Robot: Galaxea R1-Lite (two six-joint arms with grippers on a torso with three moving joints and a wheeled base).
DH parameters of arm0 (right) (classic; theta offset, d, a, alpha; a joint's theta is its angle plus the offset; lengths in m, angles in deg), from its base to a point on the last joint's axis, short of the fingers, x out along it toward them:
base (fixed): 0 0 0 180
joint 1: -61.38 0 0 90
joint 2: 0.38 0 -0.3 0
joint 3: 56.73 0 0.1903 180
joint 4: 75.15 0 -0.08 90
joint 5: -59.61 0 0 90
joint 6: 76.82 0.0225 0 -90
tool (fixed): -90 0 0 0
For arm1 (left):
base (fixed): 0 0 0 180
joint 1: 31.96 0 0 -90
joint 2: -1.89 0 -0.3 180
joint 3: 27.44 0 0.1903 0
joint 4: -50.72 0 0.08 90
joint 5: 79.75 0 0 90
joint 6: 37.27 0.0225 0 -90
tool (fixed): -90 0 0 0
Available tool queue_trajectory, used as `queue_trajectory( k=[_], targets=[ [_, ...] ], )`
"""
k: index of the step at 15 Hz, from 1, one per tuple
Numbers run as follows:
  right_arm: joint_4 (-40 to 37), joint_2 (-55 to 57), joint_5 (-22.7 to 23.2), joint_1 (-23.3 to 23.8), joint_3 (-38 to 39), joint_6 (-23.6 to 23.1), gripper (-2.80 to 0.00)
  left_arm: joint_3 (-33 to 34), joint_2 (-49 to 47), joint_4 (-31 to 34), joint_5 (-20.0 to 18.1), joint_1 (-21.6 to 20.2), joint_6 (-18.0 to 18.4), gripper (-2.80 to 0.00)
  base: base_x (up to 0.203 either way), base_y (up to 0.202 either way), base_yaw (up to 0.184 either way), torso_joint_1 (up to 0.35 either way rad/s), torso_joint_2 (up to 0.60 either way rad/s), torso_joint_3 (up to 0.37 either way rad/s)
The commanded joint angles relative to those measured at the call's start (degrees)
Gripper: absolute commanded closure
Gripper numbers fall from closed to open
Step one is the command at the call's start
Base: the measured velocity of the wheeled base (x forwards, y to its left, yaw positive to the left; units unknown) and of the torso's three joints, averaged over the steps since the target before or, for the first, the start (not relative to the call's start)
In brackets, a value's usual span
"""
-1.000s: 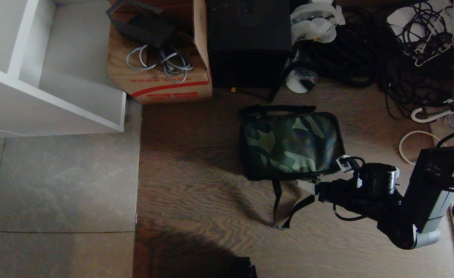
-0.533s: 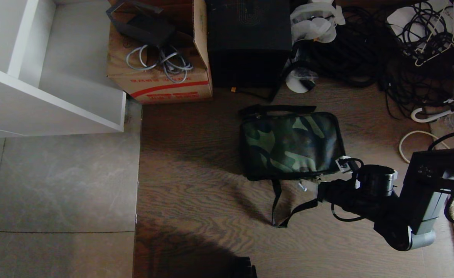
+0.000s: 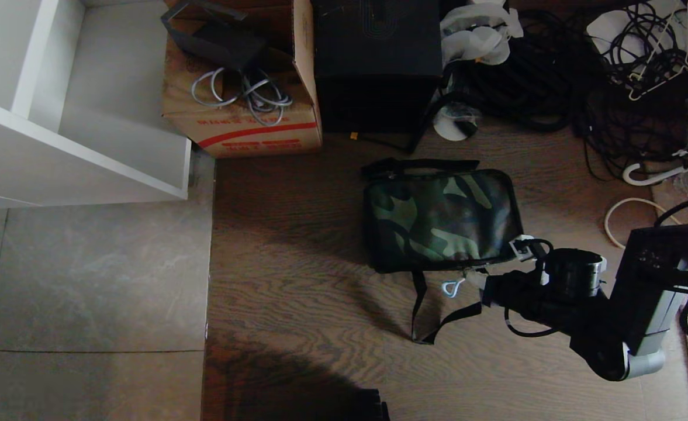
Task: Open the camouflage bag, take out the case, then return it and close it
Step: Open the top of the storage box
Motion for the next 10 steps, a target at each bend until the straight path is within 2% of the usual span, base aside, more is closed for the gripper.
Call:
queue_trajectory(
  k=[1,5,8,10],
  targets=[
    [0.24,-1.75,0.25,0.56,1.00,-0.20,0.00,0.47,-0.05,-0.03,0.06,-0.01,-0.03,0.00,0.000,0.000,0.000,0.000,0.00,0.000],
    [-6.03,-6.06,0.39,2.85,1.70,-0.94,0.00,0.44,-0.05,-0.03,0.03,0.02,-0.03,0.00,0.000,0.000,0.000,0.000,0.00,0.000],
    [-12.54,-7.55,0.53,6.35,1.82,-8.68,0.00,0.44,-0.05,-0.03,0.03,-0.03,-0.03,0.00,0.000,0.000,0.000,0.000,0.00,0.000],
    [-14.40,-7.89,0.94,8.13,1.79,-10.77,0.00,0.53,-0.05,-0.03,0.03,-0.03,-0.03,0.00,0.000,0.000,0.000,0.000,0.00,0.000]
  ],
)
